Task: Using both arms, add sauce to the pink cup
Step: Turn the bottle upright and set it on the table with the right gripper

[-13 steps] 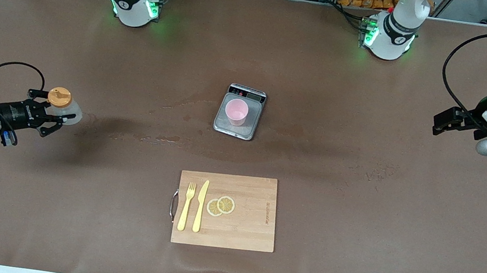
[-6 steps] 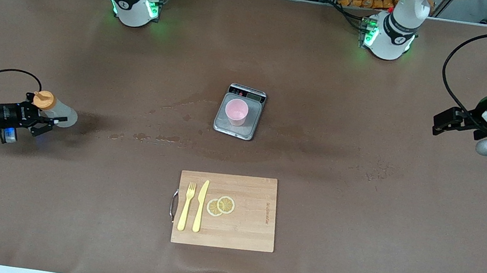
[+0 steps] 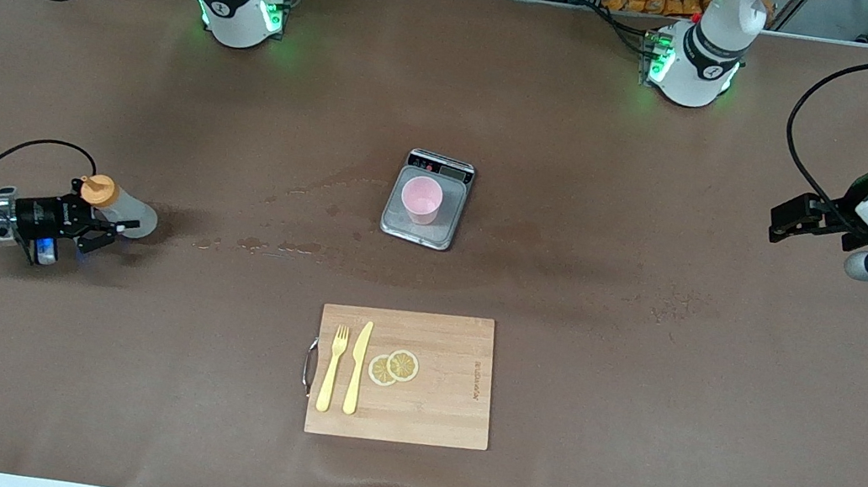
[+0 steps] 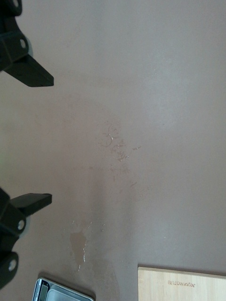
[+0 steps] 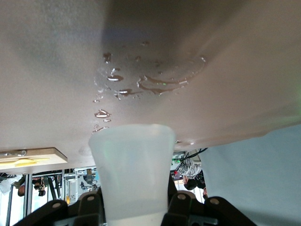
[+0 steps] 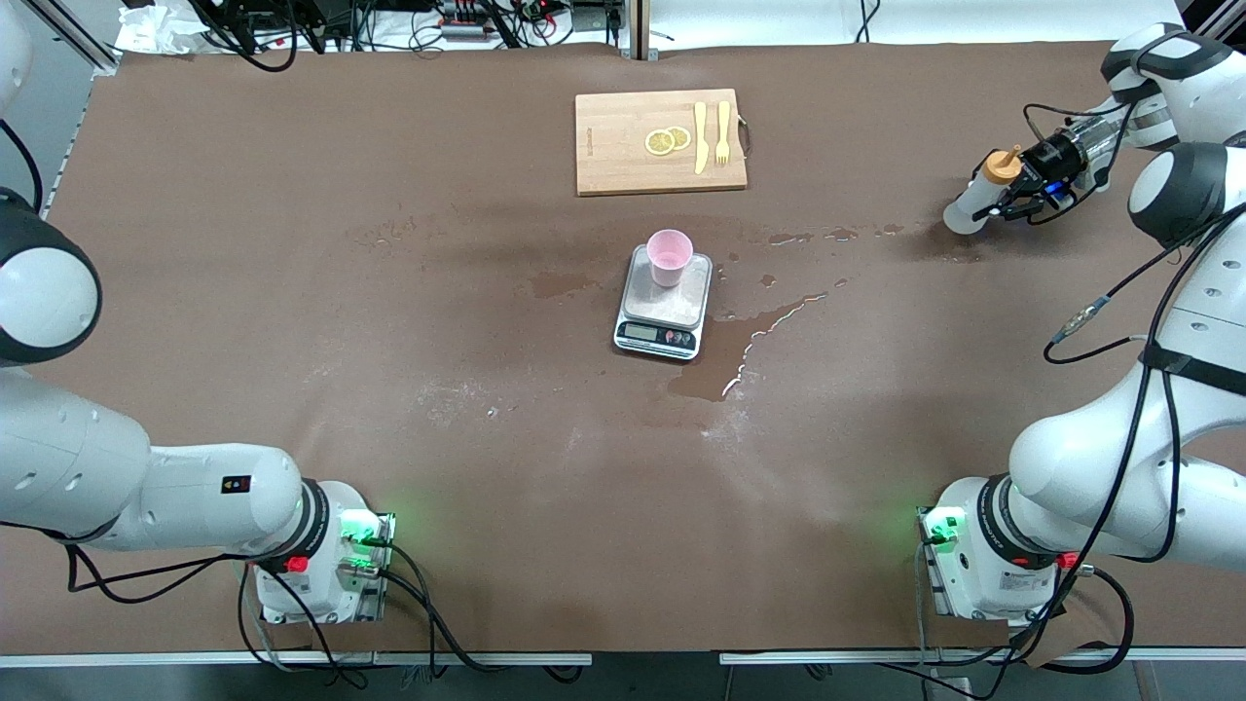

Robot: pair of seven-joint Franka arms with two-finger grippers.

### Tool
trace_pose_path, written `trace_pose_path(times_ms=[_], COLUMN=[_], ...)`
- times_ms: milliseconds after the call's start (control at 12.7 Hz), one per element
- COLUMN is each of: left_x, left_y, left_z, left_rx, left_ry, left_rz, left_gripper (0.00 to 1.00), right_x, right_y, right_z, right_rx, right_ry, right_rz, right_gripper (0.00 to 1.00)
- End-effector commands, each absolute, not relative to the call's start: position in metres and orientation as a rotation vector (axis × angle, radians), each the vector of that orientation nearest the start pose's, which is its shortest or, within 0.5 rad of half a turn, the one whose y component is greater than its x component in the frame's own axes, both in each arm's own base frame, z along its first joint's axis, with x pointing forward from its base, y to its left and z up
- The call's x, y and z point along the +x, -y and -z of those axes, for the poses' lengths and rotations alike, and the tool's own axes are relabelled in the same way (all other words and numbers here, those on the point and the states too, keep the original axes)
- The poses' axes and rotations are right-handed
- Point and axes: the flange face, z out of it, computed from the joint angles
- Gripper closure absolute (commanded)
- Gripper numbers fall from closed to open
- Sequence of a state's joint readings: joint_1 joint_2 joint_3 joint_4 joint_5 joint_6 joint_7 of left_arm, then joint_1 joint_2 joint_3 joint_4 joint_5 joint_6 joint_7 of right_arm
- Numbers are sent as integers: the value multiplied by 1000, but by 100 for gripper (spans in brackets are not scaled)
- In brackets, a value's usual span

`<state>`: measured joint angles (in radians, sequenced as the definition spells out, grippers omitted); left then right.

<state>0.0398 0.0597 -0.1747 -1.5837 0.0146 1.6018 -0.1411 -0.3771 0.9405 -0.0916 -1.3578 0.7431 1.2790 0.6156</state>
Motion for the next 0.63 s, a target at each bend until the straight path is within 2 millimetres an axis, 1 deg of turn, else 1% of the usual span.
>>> trace_pose_path(times_ms=[0,79,315,473,552], left_x=[569,569,568,568,569], left_y=[74,73,74,74,74], left_z=[-587,-586,-586,-586,-587], left_rx=[-3144,-3144,-3144,-3144,-3144], left_ry=[14,17,14,12,14], left_rz=[-63,-65,-65,-65,-63], left_gripper=[0,0,0,0,0], right_x=[596,592,591,589,589], right_y=[193,190,188,188,187], right_z=[-139,-131,-124,-116,-116], right_rx=[-1771,-1769,-1776,-1776,-1779], right_ry=[-1274,-1259,-1256,-1244,-1243], right_rz=[-1275,-1284,-1273,-1275,-1277], right_gripper=[56,56,55,50,44])
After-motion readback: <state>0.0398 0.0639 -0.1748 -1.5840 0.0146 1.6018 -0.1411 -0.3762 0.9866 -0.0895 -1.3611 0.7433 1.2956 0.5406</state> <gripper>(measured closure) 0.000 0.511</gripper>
